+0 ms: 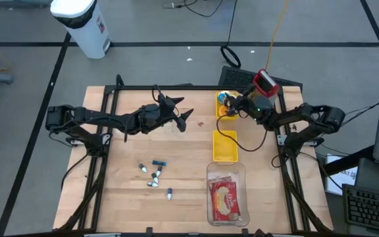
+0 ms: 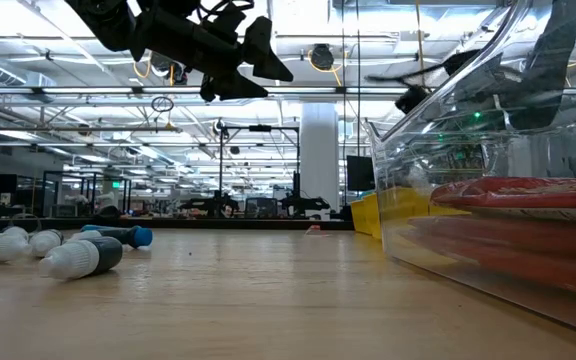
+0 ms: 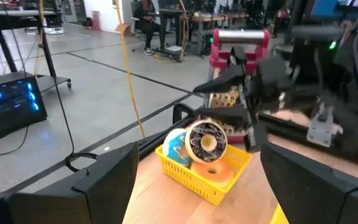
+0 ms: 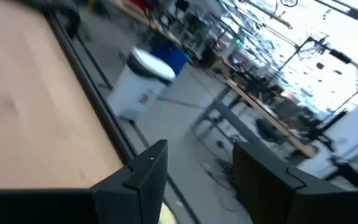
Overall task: Pick & Place Food Item
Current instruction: Put the black food coloring bottle into the bottom yellow bin
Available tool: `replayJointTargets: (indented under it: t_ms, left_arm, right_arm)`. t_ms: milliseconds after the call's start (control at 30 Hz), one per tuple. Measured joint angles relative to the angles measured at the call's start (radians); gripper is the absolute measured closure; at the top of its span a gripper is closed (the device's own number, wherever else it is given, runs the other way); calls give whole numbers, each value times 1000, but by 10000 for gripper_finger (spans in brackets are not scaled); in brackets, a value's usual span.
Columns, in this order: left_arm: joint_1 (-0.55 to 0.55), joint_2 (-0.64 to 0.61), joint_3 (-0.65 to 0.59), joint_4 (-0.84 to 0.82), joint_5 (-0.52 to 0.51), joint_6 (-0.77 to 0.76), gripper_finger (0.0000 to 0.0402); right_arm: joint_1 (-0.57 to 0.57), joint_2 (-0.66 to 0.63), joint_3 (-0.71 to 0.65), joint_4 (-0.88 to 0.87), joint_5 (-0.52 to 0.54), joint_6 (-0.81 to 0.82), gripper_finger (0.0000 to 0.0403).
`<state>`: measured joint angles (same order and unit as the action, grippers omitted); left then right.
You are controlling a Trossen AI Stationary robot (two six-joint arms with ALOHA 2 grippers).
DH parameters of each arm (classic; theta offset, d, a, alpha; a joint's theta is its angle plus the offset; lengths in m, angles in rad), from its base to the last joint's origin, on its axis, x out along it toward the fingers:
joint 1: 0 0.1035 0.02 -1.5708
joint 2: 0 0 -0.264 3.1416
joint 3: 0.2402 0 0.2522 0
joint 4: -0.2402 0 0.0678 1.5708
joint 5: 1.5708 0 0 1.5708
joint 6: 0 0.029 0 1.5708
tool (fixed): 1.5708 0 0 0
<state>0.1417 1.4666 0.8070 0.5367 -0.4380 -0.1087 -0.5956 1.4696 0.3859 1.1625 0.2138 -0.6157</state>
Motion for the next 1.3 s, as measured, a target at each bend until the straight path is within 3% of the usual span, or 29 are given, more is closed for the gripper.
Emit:
replayJointTargets:
  t_ms: [100, 200, 333, 633, 767, 967, 1033, 1300]
  left_arm:
    - [0, -1, 0, -97, 90, 43, 62]
    - [-10, -9, 0, -244, 178, 66, 62]
    - [-54, -9, 0, -464, 200, 50, 62]
    - [-187, -10, 0, -945, 389, -60, 62]
    - [-243, -10, 0, -1137, 402, -82, 62]
    - [-334, -10, 0, -1366, 541, -237, 62]
    - [-377, -10, -1, -1426, 542, -267, 62]
    - [-489, -3, -55, -1328, 453, -198, 62]
  right_arm:
    - [55, -58, 0, -59, 6, 96, 232]
    - [129, -148, 0, -196, 78, 200, 232]
    - [241, -300, 0, -383, 154, 303, 232]
    - [455, -591, 0, -628, 154, 371, 232]
    - [501, -620, 0, -666, 154, 369, 232]
    - [528, -608, 0, -699, 152, 376, 232]
    - [533, -602, 0, -706, 152, 395, 232]
    - [532, -586, 0, -749, 149, 455, 232]
